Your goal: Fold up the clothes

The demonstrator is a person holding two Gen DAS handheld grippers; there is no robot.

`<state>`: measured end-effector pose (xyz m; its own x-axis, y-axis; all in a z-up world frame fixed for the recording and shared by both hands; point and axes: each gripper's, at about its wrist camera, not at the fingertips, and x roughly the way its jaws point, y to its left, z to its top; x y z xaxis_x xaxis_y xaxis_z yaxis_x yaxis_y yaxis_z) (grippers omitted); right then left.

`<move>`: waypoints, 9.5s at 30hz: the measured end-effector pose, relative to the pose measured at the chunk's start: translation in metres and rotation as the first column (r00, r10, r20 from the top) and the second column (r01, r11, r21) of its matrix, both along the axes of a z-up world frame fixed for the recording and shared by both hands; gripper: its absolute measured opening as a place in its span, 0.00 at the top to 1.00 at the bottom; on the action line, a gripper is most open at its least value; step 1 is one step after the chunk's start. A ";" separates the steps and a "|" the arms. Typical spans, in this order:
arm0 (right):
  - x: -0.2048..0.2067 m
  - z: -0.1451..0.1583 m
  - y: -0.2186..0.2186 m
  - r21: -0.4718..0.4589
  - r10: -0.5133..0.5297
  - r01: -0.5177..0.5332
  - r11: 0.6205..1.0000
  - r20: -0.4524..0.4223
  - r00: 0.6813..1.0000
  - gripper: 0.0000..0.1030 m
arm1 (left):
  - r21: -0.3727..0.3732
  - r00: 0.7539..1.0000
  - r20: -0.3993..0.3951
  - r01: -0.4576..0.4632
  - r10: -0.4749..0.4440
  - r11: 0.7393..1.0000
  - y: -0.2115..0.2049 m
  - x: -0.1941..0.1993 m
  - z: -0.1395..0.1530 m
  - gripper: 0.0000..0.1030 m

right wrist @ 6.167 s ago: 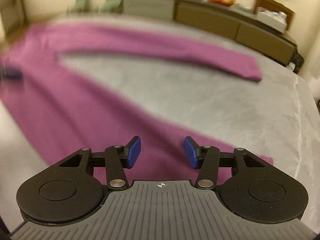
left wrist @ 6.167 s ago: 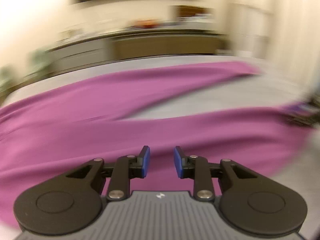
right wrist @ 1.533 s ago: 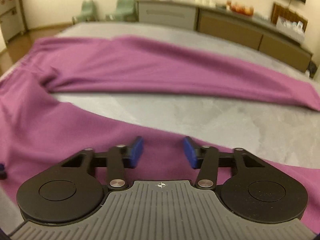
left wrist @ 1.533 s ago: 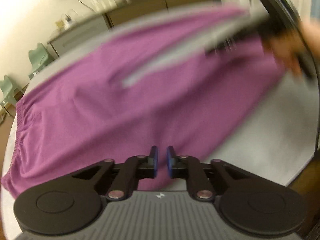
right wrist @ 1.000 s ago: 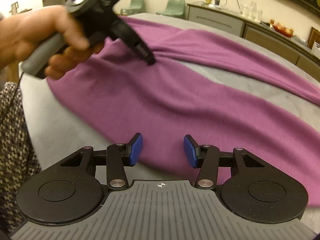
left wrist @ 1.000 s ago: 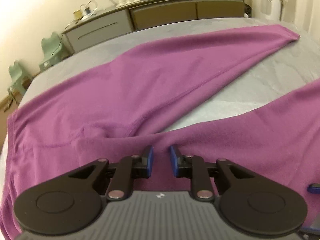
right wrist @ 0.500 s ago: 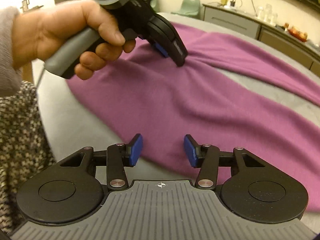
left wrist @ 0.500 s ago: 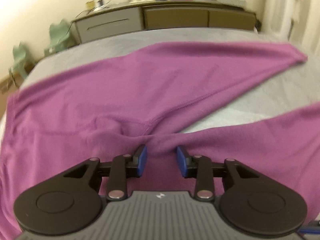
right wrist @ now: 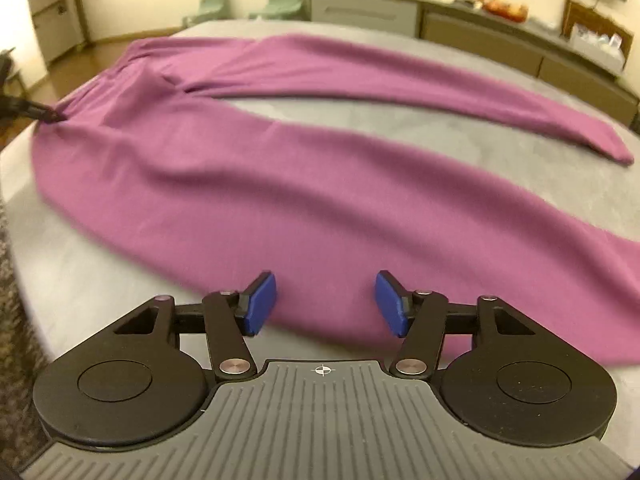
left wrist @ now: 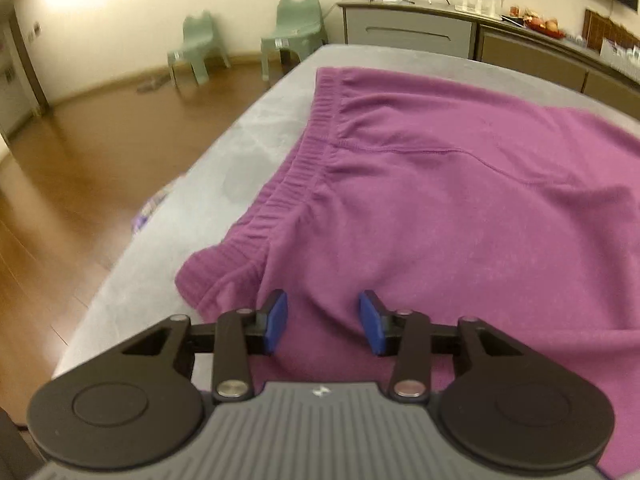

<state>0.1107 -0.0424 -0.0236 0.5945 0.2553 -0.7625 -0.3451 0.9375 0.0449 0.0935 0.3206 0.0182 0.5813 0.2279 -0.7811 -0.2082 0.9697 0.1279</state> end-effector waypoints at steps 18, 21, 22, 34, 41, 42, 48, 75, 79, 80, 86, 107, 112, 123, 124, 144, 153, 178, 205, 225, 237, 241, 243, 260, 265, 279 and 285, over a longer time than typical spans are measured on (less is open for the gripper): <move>0.068 0.015 -0.188 -0.180 -0.440 0.460 0.869 0.142 0.887 0.64 | 0.223 0.997 -0.068 -0.013 0.029 0.975 -0.007 0.016 -0.004 0.57; 0.068 0.018 -0.169 -0.035 -0.279 0.282 0.959 0.074 0.957 0.67 | 0.255 0.996 -0.085 -0.005 0.027 0.967 -0.013 0.018 -0.004 0.59; 0.076 0.008 -0.168 -0.061 -0.270 0.271 0.961 0.022 0.963 0.65 | 0.267 0.996 -0.092 0.002 0.024 0.964 -0.015 0.019 -0.004 0.60; 0.109 -0.009 -0.230 -0.154 -0.541 0.545 0.824 0.075 0.838 0.53 | 0.311 0.995 -0.093 0.009 0.021 0.950 -0.037 0.024 -0.006 0.64; 0.078 0.019 -0.212 -0.098 -0.435 0.446 0.890 0.112 0.893 0.59 | 0.216 0.997 -0.074 -0.016 0.033 0.976 -0.042 0.007 0.005 0.63; 0.080 0.012 -0.208 -0.112 -0.413 0.420 0.900 0.085 0.907 0.59 | 0.223 0.996 -0.081 -0.016 0.035 0.975 -0.043 0.005 0.001 0.62; 0.093 -0.004 -0.224 -0.240 -0.500 0.513 0.824 0.119 0.858 0.43 | 0.177 0.985 -0.109 -0.110 0.130 0.978 -0.022 0.001 0.006 0.53; 0.070 0.032 -0.188 0.038 -0.410 0.409 0.912 0.105 0.906 0.40 | 0.053 0.986 0.056 0.152 -0.155 0.987 -0.109 -0.004 0.111 0.58; 0.087 0.037 -0.218 0.202 -0.510 0.485 0.851 0.092 0.855 0.39 | -0.190 0.980 0.196 0.069 -0.031 0.979 -0.103 0.036 0.119 0.52; 0.093 0.037 -0.224 0.228 -0.530 0.501 0.835 0.091 0.843 0.38 | -0.229 0.980 0.198 0.070 -0.024 0.971 -0.106 0.047 0.114 0.52; 0.163 0.048 -0.245 0.223 -0.547 0.517 0.826 0.101 0.831 0.27 | -0.340 0.981 0.169 0.147 -0.094 0.929 -0.140 0.111 0.068 0.52; 0.342 0.026 -0.231 0.075 -0.320 0.312 0.947 0.136 0.938 0.97 | -0.285 0.977 0.107 0.206 -0.183 0.936 -0.166 0.155 0.039 0.55; 0.209 0.068 -0.202 -0.018 -0.072 0.082 0.996 0.308 0.949 0.97 | -0.398 0.987 0.094 0.160 -0.134 0.903 -0.158 0.162 0.035 0.55; 0.110 0.015 -0.229 -0.033 -0.206 0.216 0.976 0.196 0.959 0.96 | -0.562 0.987 0.062 0.156 -0.147 0.812 -0.179 0.178 0.029 0.54; 0.109 0.013 -0.229 -0.032 -0.214 0.224 0.974 0.188 0.959 0.95 | -0.567 0.986 0.065 0.161 -0.151 0.807 -0.181 0.178 0.029 0.53; 0.065 -0.015 -0.256 0.650 -0.552 0.609 0.455 -0.330 0.765 0.40 | -0.580 0.977 0.063 0.201 -0.203 0.790 -0.208 0.182 0.031 0.51; 0.052 -0.038 -0.257 0.655 -0.574 0.675 0.338 -0.425 0.700 0.38 | -0.561 0.968 0.047 0.231 -0.248 0.795 -0.227 0.181 0.028 0.50; 0.026 -0.006 -0.298 0.841 -0.636 0.504 0.198 -0.281 0.718 0.97 | -0.755 0.977 0.081 0.189 -0.196 0.628 -0.290 0.189 0.004 0.45; 0.039 0.008 -0.314 0.857 -0.537 0.382 0.345 -0.154 0.829 0.97 | -0.700 0.991 0.131 0.112 -0.026 0.705 -0.237 0.132 0.019 0.98; 0.010 -0.025 -0.314 0.542 -0.621 0.612 0.575 -0.198 0.759 0.97 | -0.648 0.980 0.114 0.196 -0.160 0.736 -0.246 0.001 -0.038 0.98; -0.004 -0.016 -0.333 0.502 -0.668 0.641 0.580 -0.158 0.728 0.97 | -0.540 0.947 0.143 0.318 -0.288 0.779 -0.295 0.007 -0.031 0.98; -0.002 -0.029 -0.336 0.453 -0.672 0.670 0.588 -0.187 0.717 0.98 | -0.563 0.958 0.117 0.283 -0.264 0.777 -0.296 0.015 -0.046 0.98; -0.006 -0.025 -0.336 0.473 -0.670 0.655 0.589 -0.168 0.723 0.98 | -0.563 0.954 0.155 0.298 -0.256 0.771 -0.291 0.009 -0.037 0.98; -0.051 -0.025 -0.350 0.662 -0.651 0.624 0.415 -0.263 0.712 0.81 | -0.573 0.939 0.171 0.342 -0.300 0.745 -0.291 -0.022 -0.053 0.92; -0.047 -0.035 -0.340 0.663 -0.625 0.637 0.394 -0.316 0.714 0.71 | -0.578 0.943 0.166 0.331 -0.290 0.746 -0.300 -0.020 -0.059 0.87; -0.051 -0.042 -0.333 0.658 -0.623 0.665 0.354 -0.364 0.692 0.67 | -0.607 0.947 0.168 0.319 -0.274 0.728 -0.291 -0.020 -0.064 0.89; -0.034 -0.041 -0.326 0.692 -0.610 0.629 0.354 -0.339 0.716 0.67 | -0.617 0.946 0.175 0.322 -0.274 0.718 -0.291 -0.021 -0.065 0.89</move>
